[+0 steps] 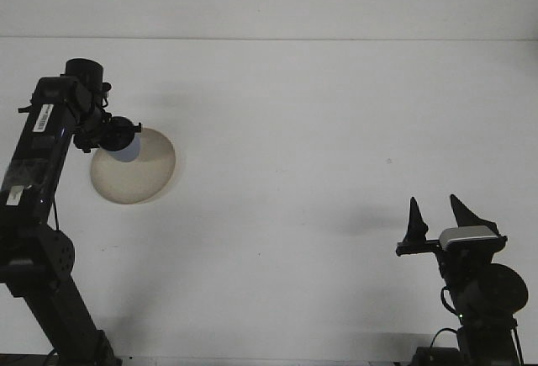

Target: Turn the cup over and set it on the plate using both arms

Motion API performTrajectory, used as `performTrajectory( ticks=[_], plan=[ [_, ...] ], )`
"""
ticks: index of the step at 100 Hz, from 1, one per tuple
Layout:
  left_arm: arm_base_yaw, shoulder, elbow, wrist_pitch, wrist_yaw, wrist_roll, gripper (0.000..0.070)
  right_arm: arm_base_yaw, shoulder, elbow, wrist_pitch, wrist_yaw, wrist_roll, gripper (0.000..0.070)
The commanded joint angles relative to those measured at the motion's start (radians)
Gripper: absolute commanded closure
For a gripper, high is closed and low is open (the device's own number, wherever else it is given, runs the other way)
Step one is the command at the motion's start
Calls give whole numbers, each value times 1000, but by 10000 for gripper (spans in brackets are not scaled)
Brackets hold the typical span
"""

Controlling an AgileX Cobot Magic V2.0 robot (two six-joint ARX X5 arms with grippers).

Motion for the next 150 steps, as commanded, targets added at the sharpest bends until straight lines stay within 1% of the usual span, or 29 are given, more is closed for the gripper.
performTrajectory(
  ticks=[1, 8, 29, 33, 38, 46, 50, 53, 58, 81, 109, 128, 142, 150],
  plan=[
    [5, 48, 19, -2, 9, -9, 688, 1, 0, 3, 10, 0, 13, 201],
    [5, 78, 19, -7, 10, -9, 687, 1, 0, 3, 10, 0, 13, 200],
    [5, 146, 19, -14, 50, -10, 681, 1, 0, 3, 10, 0, 8, 200],
    [5, 148, 19, -13, 50, -12, 664, 1, 0, 3, 10, 0, 8, 200],
    [5, 149, 19, -10, 50, -13, 587, 1, 0, 3, 10, 0, 8, 201],
    [5, 148, 19, -10, 50, -13, 411, 1, 0, 3, 10, 0, 5, 201],
    [5, 147, 19, -11, 50, -13, 337, 1, 0, 3, 10, 2, 5, 200],
    [5, 147, 19, -11, 51, -13, 302, 1, 0, 3, 10, 4, 5, 201],
    [5, 147, 19, -11, 52, -13, 275, 1, 0, 3, 10, 6, 5, 200],
    [5, 89, 33, -13, 54, -13, 275, 1, 0, 3, 10, 7, 5, 201],
    [5, -103, 37, -15, 56, -20, 275, 1, 0, 3, 11, 7, 5, 200],
    [5, -232, 36, -10, 118, -30, 276, 1, 0, 3, 10, 7, 5, 200],
    [2, -331, 8, -4, 121, -49, 276, 1, 0, 3, 10, 6, 5, 200],
    [-10, -402, -46, 28, 121, -55, 276, 1, 0, 3, 10, 6, 5, 201]
  ],
)
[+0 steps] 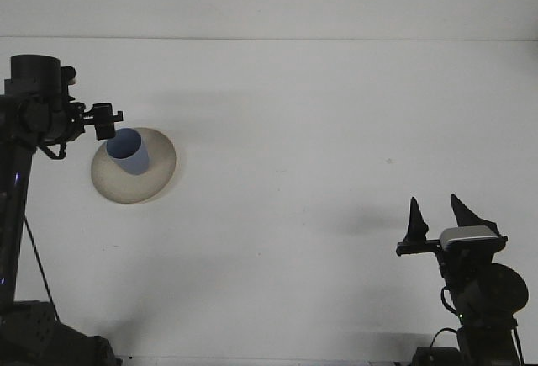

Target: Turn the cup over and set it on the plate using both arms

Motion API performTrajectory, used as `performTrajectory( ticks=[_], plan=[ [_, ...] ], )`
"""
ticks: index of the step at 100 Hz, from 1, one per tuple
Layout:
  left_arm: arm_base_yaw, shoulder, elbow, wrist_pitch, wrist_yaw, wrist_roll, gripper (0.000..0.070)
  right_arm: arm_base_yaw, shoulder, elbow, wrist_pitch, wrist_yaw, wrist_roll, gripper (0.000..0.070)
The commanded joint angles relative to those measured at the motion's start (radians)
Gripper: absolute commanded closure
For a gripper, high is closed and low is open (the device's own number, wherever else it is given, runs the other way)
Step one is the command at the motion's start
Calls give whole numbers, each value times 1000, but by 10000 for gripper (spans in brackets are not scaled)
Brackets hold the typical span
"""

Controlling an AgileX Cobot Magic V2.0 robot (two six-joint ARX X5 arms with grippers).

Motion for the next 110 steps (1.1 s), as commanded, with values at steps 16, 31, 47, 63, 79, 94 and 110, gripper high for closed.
performTrajectory(
  ticks=[16, 31, 47, 63, 79, 94, 110],
  plan=[
    [-40, -214, -191, 121, 2, -21, 276, 1, 0, 3, 11, 4, 5, 200],
    [-68, -387, -364, 228, 2, -35, 276, 1, 0, 3, 11, 4, 5, 200],
    [-106, -569, -547, 348, 2, -41, 276, 1, 0, 3, 11, 4, 5, 201],
    [-131, -749, -756, 479, 2, -40, 276, 1, 0, 3, 11, 4, 5, 200],
    [-135, -923, -997, 620, 2, 0, 276, 1, 0, 3, 11, 4, 5, 200],
    [-135, -1057, -1204, 795, 2, 29, 276, 1, 0, 3, 11, 4, 6, 200],
    [-135, -1118, -1300, 884, 2, 54, 276, 1, 0, 3, 10, 4, 6, 200]
  ],
)
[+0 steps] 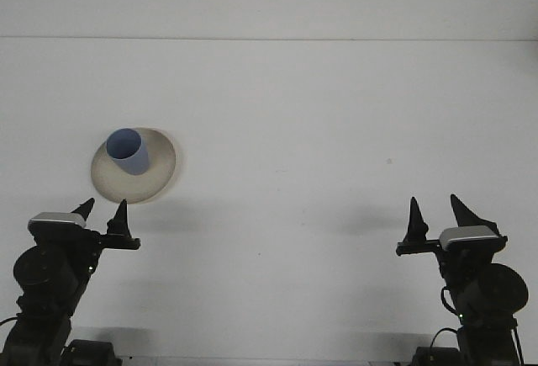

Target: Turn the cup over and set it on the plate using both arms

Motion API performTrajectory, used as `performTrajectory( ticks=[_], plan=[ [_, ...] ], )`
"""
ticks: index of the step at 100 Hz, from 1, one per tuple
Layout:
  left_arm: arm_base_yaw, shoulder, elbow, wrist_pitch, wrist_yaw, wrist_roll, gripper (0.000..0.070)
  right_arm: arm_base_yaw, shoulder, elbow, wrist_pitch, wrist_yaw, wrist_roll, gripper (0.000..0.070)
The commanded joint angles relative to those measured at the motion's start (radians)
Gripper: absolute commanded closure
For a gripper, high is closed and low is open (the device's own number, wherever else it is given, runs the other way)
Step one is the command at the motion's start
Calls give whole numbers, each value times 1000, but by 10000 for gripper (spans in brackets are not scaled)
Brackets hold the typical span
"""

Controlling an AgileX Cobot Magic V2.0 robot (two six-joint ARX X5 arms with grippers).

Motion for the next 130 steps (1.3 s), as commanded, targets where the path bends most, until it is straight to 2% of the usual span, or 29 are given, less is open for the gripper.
performTrajectory(
  ticks=[1, 34, 40, 46, 54, 61, 130],
  plan=[
    [-2, -5, 6, 32, 0, 26, 276, 1, 0, 3, 11, 3, 6, 200],
    [-2, -11, 6, 43, 0, 22, 279, 1, 0, 3, 10, 3, 5, 203],
    [-2, -14, 6, 40, 0, 22, 303, 1, 0, 3, 10, 3, 5, 226],
    [-2, -17, 6, 34, 0, 21, 443, 1, 0, 3, 10, 3, 5, 302],
    [-2, -17, 6, 28, 0, 22, 697, 1, 0, 3, 10, 3, 6, 500],
    [-2, -17, 6, 28, 0, 22, 691, 1, 0, 3, 9, 3, 6, 700],
    [-2, -18, 6, 21, 0, 22, 689, 1, 0, 3, 10, 3, 6, 700]
  ],
)
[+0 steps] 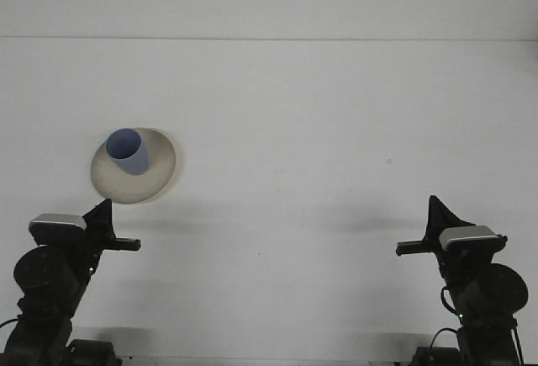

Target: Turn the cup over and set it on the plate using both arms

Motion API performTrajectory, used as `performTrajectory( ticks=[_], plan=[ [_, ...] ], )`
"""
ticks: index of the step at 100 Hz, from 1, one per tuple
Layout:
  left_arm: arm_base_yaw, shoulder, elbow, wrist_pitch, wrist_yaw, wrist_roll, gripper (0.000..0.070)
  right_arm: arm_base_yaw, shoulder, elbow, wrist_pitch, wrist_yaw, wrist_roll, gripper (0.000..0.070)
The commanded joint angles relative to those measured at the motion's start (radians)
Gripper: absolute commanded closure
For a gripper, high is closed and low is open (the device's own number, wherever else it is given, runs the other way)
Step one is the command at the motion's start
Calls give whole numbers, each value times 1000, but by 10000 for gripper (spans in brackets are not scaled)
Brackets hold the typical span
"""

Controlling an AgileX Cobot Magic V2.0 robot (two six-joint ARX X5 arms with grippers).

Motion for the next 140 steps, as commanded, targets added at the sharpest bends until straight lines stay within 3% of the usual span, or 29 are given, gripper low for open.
performTrajectory(
  ticks=[1, 44, 56, 100, 140],
  plan=[
    [-2, 0, 14, 10, 0, 8, 689, 1, 0, 3, 10, 3, 6, 700],
    [-1, -18, 14, 10, 0, 10, 689, 1, 0, 3, 10, 3, 6, 700],
    [-1, -53, -9, 85, 0, 19, 689, 1, 0, 3, 10, 3, 6, 700],
    [35, -371, -385, 378, 19, 8, 689, 1, 0, 3, 10, 3, 6, 700],
    [39, -459, -579, 454, 50, -30, 689, 1, 0, 3, 10, 3, 6, 700]
  ],
)
